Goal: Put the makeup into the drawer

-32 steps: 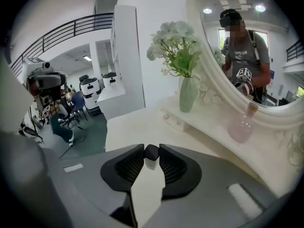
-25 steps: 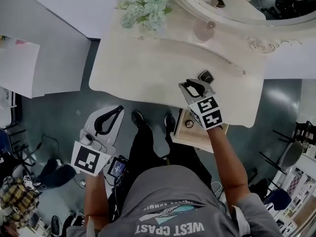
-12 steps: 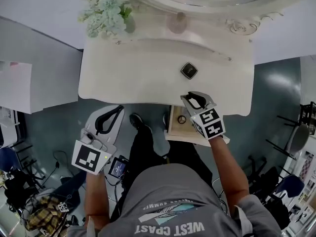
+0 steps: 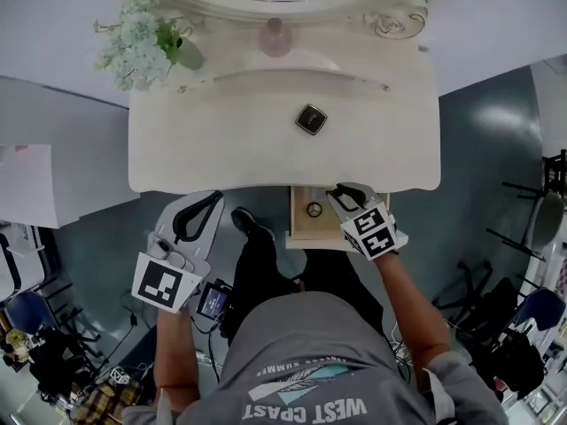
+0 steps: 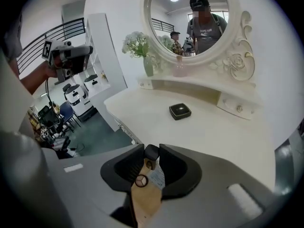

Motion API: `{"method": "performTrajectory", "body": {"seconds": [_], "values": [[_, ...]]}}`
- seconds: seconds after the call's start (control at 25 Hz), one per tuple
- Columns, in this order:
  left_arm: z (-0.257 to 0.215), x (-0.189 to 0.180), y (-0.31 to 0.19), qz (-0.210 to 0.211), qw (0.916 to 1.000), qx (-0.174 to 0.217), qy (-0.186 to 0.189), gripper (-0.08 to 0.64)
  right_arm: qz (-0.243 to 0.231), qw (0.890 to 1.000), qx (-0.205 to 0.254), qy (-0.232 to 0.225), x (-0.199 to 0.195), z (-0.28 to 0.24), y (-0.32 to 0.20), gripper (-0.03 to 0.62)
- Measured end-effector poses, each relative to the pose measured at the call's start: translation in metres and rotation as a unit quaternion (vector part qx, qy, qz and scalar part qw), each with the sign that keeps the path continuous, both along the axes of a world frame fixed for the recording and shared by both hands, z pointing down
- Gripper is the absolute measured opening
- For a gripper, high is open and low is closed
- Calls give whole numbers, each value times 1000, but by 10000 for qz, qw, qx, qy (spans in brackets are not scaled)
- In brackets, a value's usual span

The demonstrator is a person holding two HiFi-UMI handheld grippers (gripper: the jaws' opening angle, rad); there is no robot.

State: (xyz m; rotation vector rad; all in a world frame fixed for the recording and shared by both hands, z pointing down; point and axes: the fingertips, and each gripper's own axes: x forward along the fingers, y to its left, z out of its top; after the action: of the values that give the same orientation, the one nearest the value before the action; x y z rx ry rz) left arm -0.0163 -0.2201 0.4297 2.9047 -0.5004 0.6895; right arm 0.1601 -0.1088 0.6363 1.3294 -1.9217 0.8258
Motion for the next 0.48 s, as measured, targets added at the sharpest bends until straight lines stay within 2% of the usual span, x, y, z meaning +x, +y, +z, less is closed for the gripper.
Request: {"method": "performTrajectory", "body": {"seconds": [0.48], "values": [[-2,56,21,515,9985,59,-169,2,234,9977,-614,180,40,75,63,103]]}}
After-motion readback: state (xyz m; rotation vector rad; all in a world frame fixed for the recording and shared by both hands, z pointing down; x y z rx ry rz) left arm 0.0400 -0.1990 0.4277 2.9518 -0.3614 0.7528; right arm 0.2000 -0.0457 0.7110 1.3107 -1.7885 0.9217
